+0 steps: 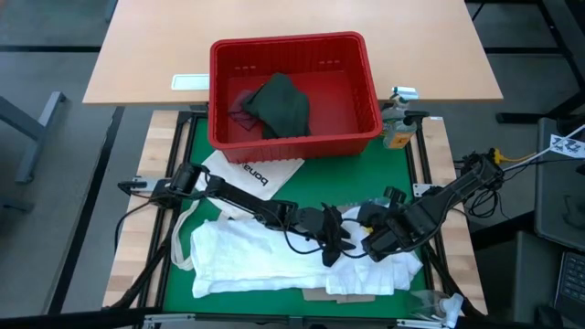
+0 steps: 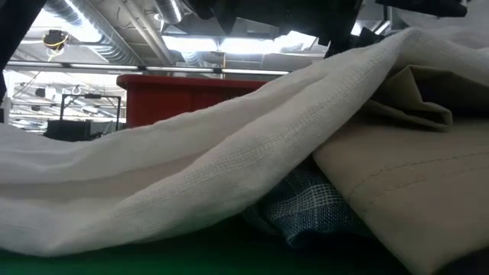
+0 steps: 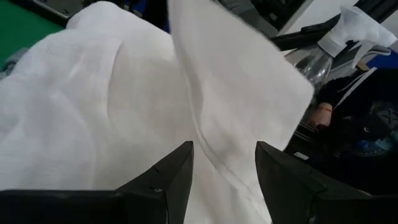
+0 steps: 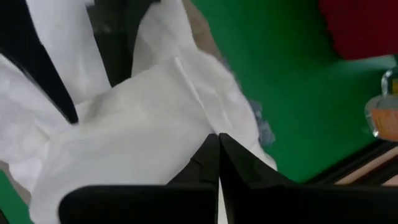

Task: Fold Laundry from Bin
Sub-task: Fold the white polo shirt

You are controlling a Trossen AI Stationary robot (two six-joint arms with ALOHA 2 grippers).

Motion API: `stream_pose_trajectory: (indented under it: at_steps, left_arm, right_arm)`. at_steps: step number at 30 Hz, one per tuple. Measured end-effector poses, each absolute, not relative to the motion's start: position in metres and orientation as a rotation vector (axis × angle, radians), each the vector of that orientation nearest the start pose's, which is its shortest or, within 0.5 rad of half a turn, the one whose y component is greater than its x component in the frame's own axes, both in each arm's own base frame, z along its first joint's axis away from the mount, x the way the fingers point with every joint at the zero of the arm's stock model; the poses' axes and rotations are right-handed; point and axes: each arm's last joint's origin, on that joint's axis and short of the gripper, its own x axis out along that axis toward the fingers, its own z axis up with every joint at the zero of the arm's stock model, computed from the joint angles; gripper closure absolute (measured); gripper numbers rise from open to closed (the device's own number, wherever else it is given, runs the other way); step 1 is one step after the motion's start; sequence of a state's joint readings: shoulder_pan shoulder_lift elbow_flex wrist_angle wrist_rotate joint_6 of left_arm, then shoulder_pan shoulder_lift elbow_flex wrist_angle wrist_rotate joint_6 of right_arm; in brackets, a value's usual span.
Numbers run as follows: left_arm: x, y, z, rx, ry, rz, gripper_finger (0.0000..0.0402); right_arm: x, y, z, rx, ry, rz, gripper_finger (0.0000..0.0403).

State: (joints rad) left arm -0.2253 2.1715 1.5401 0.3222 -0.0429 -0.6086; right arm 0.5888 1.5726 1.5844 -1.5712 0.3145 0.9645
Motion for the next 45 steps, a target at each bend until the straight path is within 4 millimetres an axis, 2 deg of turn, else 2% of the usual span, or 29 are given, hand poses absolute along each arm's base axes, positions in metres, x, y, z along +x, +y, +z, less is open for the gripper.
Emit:
stream_pose_trajectory:
  at_steps: [6,9,17,22,31,40,45]
  left_arm:
    - [0.483,-0.11,0.197,-0.537,0.333,-0.093,0.0236]
    - [0.482,-0.114,0.198,-0.526,0.326,-0.113,0.0251]
    - [0.478,-0.129,0.198,-0.526,0.353,-0.199,0.0334]
    - [0.478,-0.129,0.198,-0.525,0.352,-0.197,0.0393]
    - [0.478,-0.126,0.2,-0.53,0.355,-0.219,0.0399]
    - [0.465,-0.133,0.237,-0.634,0.379,-0.451,0.0401]
    - [0.462,-0.136,0.245,-0.69,0.408,-0.557,0.0401]
  right_arm:
    - [0.228,0.14,0.346,0.127,1.258,-0.449,0.0403]
    - [0.228,0.14,0.347,0.129,1.256,-0.447,0.0403]
    - [0.228,0.14,0.347,0.131,1.257,-0.446,0.0403]
    - [0.228,0.14,0.347,0.131,1.258,-0.446,0.0403]
    - [0.227,0.142,0.346,0.164,1.304,-0.415,0.0403]
    - [0.223,0.148,0.345,0.269,1.444,-0.304,0.0403]
    - [0.214,0.16,0.345,0.289,1.521,-0.218,0.0403]
